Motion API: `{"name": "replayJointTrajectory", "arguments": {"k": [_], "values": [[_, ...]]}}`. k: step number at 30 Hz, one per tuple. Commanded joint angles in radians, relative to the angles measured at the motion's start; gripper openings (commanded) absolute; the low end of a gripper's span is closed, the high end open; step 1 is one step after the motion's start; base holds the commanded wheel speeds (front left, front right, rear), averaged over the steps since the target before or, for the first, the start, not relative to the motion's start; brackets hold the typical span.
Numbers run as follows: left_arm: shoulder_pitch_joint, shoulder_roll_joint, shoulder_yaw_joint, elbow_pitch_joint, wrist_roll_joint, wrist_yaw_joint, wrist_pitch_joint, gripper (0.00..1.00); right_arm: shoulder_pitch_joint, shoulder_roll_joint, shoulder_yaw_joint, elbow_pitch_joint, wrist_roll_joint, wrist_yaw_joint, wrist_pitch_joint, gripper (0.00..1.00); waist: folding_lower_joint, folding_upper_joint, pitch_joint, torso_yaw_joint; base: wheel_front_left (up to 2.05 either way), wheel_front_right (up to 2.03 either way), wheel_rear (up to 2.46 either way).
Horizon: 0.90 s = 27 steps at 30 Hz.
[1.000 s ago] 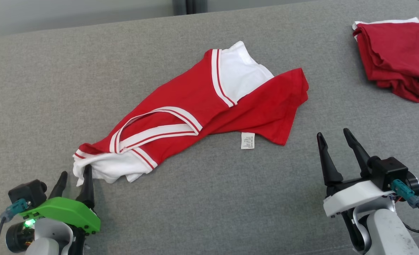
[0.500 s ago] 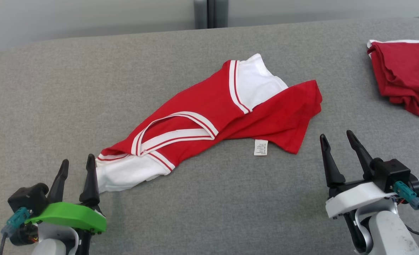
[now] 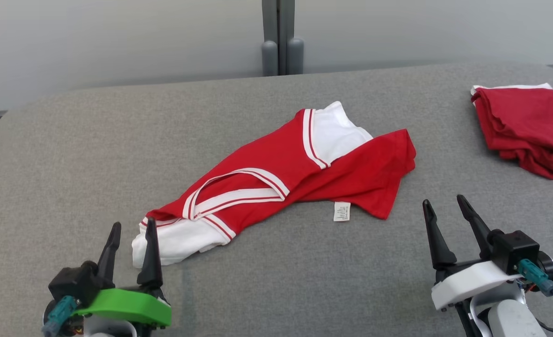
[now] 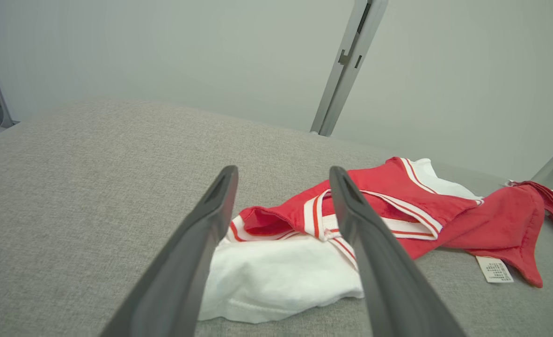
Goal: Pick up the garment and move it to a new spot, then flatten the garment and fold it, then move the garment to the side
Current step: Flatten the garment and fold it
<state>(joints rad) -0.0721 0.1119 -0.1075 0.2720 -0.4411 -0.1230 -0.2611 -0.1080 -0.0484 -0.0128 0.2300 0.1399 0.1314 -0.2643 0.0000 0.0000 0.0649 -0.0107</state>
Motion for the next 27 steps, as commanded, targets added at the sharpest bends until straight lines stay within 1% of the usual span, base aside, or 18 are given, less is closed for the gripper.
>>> {"name": "replayJointTrajectory", "arguments": {"k": [1, 2, 4, 10, 23, 26, 27], "values": [[0.026, -0.002, 0.004, -0.002, 0.027, 0.003, -0.005, 1.00, 0.022, -0.004, -0.001, 0.001, 0.004, -0.002, 0.000, 1.00, 0.0000, 0.0000, -0.035, -0.006, 0.00, 0.00, 0.00], [0.036, -0.008, 0.010, -0.004, 0.042, 0.009, -0.005, 1.00, 0.029, -0.004, 0.001, 0.002, 0.008, -0.002, 0.000, 1.00, 0.0000, 0.0000, -0.044, -0.007, 0.00, 0.00, 0.00], [0.053, -0.021, 0.024, -0.009, 0.048, 0.008, -0.005, 1.00, 0.040, -0.004, 0.005, 0.004, 0.010, -0.002, 0.000, 1.00, 0.0000, 0.0000, -0.056, -0.009, 0.00, 0.00, 0.00], [0.078, -0.038, 0.036, -0.013, 0.076, 0.001, -0.004, 1.00, 0.056, -0.004, 0.010, 0.010, 0.015, -0.002, 0.000, 1.00, 0.0000, 0.0000, -0.071, -0.009, 0.00, 0.00, 0.00], [0.088, -0.052, 0.043, -0.004, 0.104, -0.006, -0.004, 1.00, 0.054, -0.004, 0.016, 0.014, 0.015, -0.002, 0.000, 1.00, 0.0000, 0.0000, -0.075, -0.005, 0.00, 0.00, 0.00], [0.091, -0.053, 0.047, 0.011, 0.107, -0.007, -0.004, 1.00, 0.050, -0.004, 0.016, 0.014, 0.016, -0.002, 0.000, 1.00, 0.0000, 0.0000, -0.073, -0.006, 0.00, 0.00, 0.00], [0.088, -0.044, 0.056, 0.080, 0.082, -0.007, 0.004, 1.00, 0.048, -0.004, 0.016, 0.016, 0.015, -0.002, 0.000, 1.00, 0.0000, 0.0000, -0.066, -0.008, 0.00, 0.00, 0.00]]}}
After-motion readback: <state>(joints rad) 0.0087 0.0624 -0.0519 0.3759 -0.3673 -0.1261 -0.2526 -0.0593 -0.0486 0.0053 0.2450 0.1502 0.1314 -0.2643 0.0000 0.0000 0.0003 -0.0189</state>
